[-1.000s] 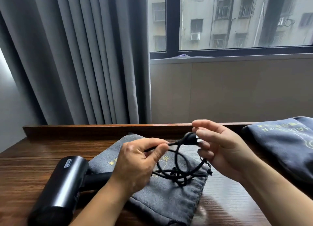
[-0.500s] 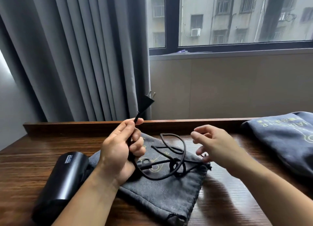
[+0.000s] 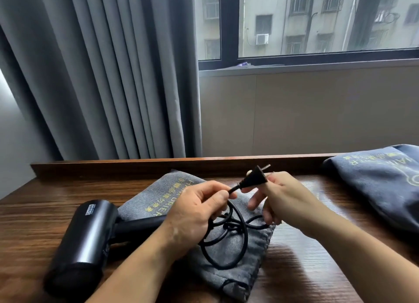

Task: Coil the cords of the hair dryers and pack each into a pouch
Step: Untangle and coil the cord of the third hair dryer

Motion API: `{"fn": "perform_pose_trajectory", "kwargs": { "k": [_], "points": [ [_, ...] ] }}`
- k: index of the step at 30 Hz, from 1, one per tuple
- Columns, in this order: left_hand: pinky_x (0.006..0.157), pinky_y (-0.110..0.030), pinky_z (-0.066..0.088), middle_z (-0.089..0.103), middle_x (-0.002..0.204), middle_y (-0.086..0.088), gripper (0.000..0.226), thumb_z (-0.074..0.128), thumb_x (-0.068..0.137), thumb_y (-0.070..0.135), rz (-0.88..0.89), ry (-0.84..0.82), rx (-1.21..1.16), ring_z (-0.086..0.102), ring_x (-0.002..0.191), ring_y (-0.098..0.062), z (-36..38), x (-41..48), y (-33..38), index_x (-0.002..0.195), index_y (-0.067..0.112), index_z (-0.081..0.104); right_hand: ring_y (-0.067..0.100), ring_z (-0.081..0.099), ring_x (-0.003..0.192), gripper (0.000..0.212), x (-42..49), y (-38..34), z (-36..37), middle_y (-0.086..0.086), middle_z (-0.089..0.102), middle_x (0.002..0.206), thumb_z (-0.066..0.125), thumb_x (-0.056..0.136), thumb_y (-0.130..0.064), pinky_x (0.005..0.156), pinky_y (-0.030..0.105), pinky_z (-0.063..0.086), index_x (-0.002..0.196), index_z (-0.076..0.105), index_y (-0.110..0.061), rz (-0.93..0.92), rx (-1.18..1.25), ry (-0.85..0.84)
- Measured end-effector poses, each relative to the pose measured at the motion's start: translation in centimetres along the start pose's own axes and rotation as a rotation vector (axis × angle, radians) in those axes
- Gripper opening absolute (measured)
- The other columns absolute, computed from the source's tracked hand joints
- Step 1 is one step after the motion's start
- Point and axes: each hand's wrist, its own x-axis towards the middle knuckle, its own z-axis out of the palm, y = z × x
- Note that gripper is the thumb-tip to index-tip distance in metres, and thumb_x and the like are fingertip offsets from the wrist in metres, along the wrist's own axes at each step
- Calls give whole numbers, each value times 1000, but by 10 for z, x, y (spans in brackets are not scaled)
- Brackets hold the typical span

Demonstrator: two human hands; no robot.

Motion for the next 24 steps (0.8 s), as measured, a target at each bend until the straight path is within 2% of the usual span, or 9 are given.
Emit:
{"fn": "perform_pose_trajectory", "kwargs": {
  "k": [4, 7, 9, 11, 13, 15, 19, 21, 24],
  "points": [
    [57, -25, 38, 59, 62, 0, 23, 58, 85, 30, 7, 103, 128, 50, 59, -11, -13, 4, -1, 84, 20, 79, 22, 54, 46, 44, -3, -5, 3, 15, 73, 83, 46, 105, -40, 39, 23, 37, 104, 70, -3, 70, 305, -53],
    [61, -32, 50, 72, 71, 4, 21, 59, 87, 35, 78, 49, 404, 65, 65, -14, -17, 1, 0, 86, 27, 79, 25, 59, 54, 61, -7, -9, 3, 19, 75, 101, 44, 96, -59, 38, 23, 40, 115, 70, -7, 133, 507, -184],
    [63, -25, 50, 73, 74, 9, 23, 60, 87, 39, 126, 21, 539, 66, 68, -8, -12, -2, 1, 88, 28, 79, 28, 64, 64, 66, -9, -11, 1, 18, 73, 111, 46, 88, -65, 38, 24, 44, 118, 70, -11, 103, 585, -277],
    [71, -21, 50, 72, 83, 11, 23, 60, 88, 39, 176, 68, 559, 68, 80, -7, -9, -1, 1, 86, 27, 79, 25, 65, 66, 38, -10, -10, -2, 16, 73, 110, 67, 87, -42, 42, 23, 46, 105, 73, -9, 21, 555, -286],
    [87, -28, 51, 72, 96, 12, 23, 56, 91, 36, 158, 191, 440, 67, 97, -8, -13, 4, -1, 91, 30, 78, 21, 63, 58, 9, -7, -8, -4, 17, 73, 97, 74, 78, -9, 41, 20, 45, 86, 72, -7, -20, 579, -229],
    [101, -33, 48, 70, 112, 19, 32, 52, 87, 35, 65, 234, 442, 62, 110, -2, -21, 8, -3, 112, 42, 69, 18, 57, 49, 12, -3, -7, -9, 17, 71, 86, 67, 71, -1, 38, 18, 41, 81, 70, -6, 1, 649, -150],
    [109, -25, 40, 53, 139, 20, 74, 57, 76, 36, -64, -133, 825, 50, 125, 2, -22, 3, 0, 144, 53, 35, 12, 36, 35, 19, -3, -12, -18, 8, 61, 66, 68, 74, -24, 33, 13, 22, 91, 71, -15, 59, 737, -28],
    [110, -25, 40, 54, 140, 19, 80, 68, 78, 41, -43, -235, 896, 50, 129, 0, -20, 3, 3, 148, 54, 31, 10, 25, 28, 22, -5, -12, -21, 5, 53, 59, 67, 78, -34, 33, 12, 13, 91, 69, -17, 80, 773, -46],
    [108, -31, 44, 61, 130, 18, 88, 79, 68, 63, -83, -316, 946, 54, 123, -4, -22, 1, 4, 142, 60, 32, 8, 22, 27, 18, -8, -13, -22, 6, 47, 56, 68, 76, -30, 30, 9, 15, 86, 64, -17, 71, 743, -141]
  ]
}}
